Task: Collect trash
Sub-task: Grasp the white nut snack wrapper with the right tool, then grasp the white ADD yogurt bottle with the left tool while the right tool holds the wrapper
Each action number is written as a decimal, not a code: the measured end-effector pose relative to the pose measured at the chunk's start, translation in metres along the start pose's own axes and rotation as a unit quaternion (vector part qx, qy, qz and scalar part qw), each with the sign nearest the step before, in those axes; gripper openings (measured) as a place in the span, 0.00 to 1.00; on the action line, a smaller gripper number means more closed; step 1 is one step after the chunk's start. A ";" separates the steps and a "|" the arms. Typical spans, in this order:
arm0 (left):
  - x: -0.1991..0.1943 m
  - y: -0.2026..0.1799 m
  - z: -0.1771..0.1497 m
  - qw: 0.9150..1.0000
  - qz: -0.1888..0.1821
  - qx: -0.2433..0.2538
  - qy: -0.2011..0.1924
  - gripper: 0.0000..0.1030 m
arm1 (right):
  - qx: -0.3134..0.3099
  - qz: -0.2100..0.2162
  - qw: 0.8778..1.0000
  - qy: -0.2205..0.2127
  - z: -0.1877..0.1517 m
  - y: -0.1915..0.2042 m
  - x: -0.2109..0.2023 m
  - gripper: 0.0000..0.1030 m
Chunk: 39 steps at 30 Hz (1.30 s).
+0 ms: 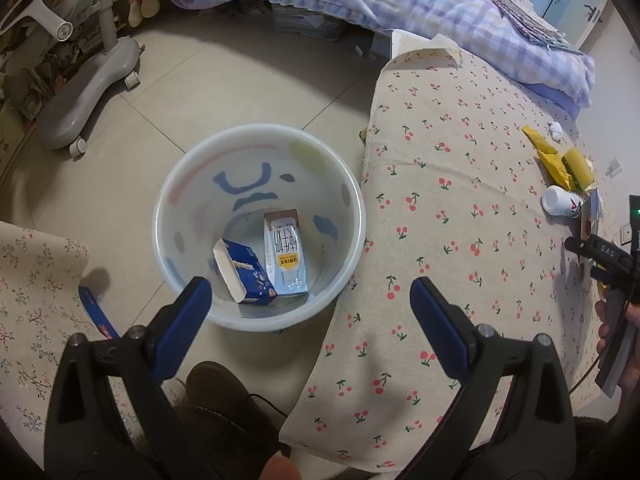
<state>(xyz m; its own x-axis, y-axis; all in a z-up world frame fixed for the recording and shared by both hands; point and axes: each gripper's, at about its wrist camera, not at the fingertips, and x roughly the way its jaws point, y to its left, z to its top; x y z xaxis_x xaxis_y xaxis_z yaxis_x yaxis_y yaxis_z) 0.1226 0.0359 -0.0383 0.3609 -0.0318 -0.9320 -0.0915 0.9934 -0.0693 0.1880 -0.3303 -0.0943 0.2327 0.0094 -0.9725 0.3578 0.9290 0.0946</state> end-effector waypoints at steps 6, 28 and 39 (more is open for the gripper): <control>0.000 -0.003 -0.002 1.000 -0.001 0.003 0.001 0.96 | 0.009 0.011 1.000 0.016 -0.005 -0.010 -0.001 1.00; 0.008 -0.060 -0.010 0.999 -0.001 0.052 0.008 0.96 | -0.052 0.027 0.998 0.003 -0.039 -0.048 -0.027 0.65; 0.005 -0.110 -0.003 0.996 -0.045 0.079 0.009 0.96 | -0.097 0.049 0.994 -0.021 -0.059 -0.048 -0.049 0.37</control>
<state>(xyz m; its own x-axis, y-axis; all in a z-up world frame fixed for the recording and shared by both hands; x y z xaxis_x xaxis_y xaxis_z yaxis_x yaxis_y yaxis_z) 0.1310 -0.0734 -0.0363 0.3447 -0.1215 -0.9308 0.0872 0.9914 -0.0971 0.1064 -0.3535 -0.0639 0.2966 0.0919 -0.9506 0.1512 0.9783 0.1417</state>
